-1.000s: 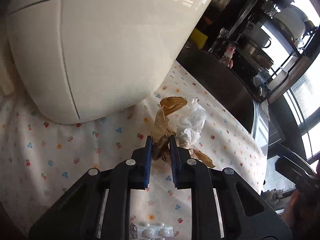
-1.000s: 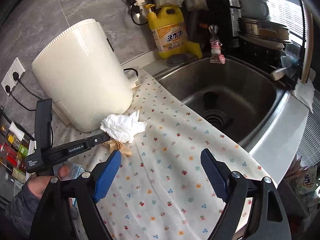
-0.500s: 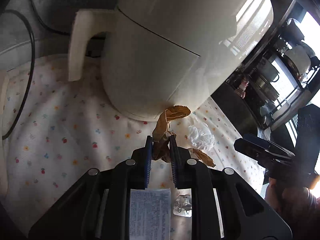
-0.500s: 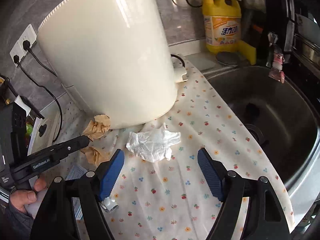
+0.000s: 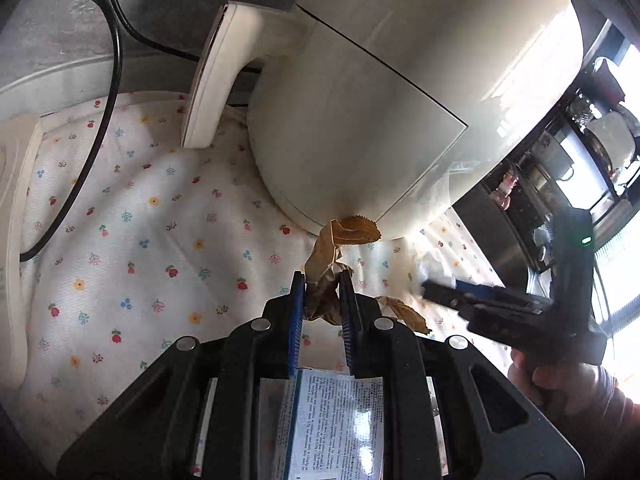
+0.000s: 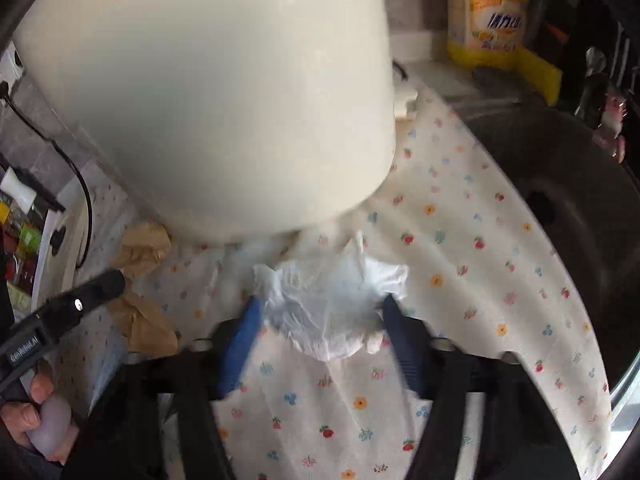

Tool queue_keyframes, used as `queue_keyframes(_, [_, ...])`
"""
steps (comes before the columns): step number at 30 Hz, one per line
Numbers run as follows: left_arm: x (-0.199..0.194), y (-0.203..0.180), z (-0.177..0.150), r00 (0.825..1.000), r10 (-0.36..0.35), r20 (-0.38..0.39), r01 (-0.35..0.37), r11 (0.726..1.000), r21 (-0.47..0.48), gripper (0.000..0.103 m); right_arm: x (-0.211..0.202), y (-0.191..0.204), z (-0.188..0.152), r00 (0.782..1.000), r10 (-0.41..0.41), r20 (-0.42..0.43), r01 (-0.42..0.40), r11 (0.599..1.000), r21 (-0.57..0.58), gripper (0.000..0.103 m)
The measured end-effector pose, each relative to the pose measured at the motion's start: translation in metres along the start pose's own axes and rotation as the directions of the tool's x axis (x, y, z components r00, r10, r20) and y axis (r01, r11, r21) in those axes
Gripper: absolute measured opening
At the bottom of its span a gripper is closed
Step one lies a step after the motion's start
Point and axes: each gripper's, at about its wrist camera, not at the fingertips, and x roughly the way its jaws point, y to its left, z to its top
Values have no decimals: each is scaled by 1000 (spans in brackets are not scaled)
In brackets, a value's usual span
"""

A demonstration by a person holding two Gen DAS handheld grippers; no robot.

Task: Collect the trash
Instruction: 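Grasp the brown paper wrapper with the left tool while the right tool grasps the white tissue, then carry the brown wrapper and tissue over the trash bin and open both tools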

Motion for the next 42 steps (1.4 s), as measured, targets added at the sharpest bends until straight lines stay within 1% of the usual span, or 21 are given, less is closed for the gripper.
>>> queue_keyframes(1, [0,-1,0,1000,1,-1,-1,1000,2,17,-3,1,-1,1000,-7,-7,7,1000,-9,17])
queue_keyframes(3, [0,-7,0,1000,2,-1,-2,1000,10,17,-12,-1,-4,1000,16,-4,-16,1000,3,15])
queue_keyframes(5, [-2,-13,-1,1000,1,0,-1,1000,18,17,-25,-2,-9,1000,2,20,-2,1000,0,15])
queue_keyframes(10, [-15,-33,-5,1000,-2,26,1,999,44,17,-61,-9,-25,996,22,82,-24,999,29,15])
queue_keyframes(14, [-24,-46,-8,999,-26,32,25,998,52,17,-94,-21,-40,991,19,132,-28,997,70,15])
queue_keyframes(16, [-25,-58,-8,999,-39,26,37,996,82,17,-110,-28,-50,987,10,158,-26,995,95,15])
queue_keyframes(19, [-29,-84,-8,998,-61,23,57,985,160,17,-139,-39,-68,981,-3,195,-22,992,125,15])
queue_keyframes(22, [-39,-113,-14,995,-88,37,78,974,214,17,-165,-53,-90,974,-8,226,-26,989,145,16])
queue_keyframes(25, [-51,-140,-32,993,-105,55,91,971,220,17,-187,-68,-114,969,-3,247,-35,988,150,16])
queue_keyframes(30, [-73,-177,-77,992,-112,66,97,976,198,17,-222,-93,-162,965,7,263,-50,987,154,16])
queue_keyframes(35, [-93,-212,-126,993,-97,62,81,972,221,17,-250,-118,-212,963,11,268,-57,985,163,16])
queue_keyframes(37, [-100,-221,-145,994,-91,55,77,974,215,17,-261,-126,-234,963,17,270,-61,986,156,17])
queue_keyframes(40, [-112,-230,-171,997,-62,48,52,981,185,17,-273,-134,-266,959,8,282,-48,990,133,17])
queue_keyframes(42, [-125,-237,-189,997,-49,56,38,981,188,17,-277,-141,-288,959,7,283,-47,990,135,17])
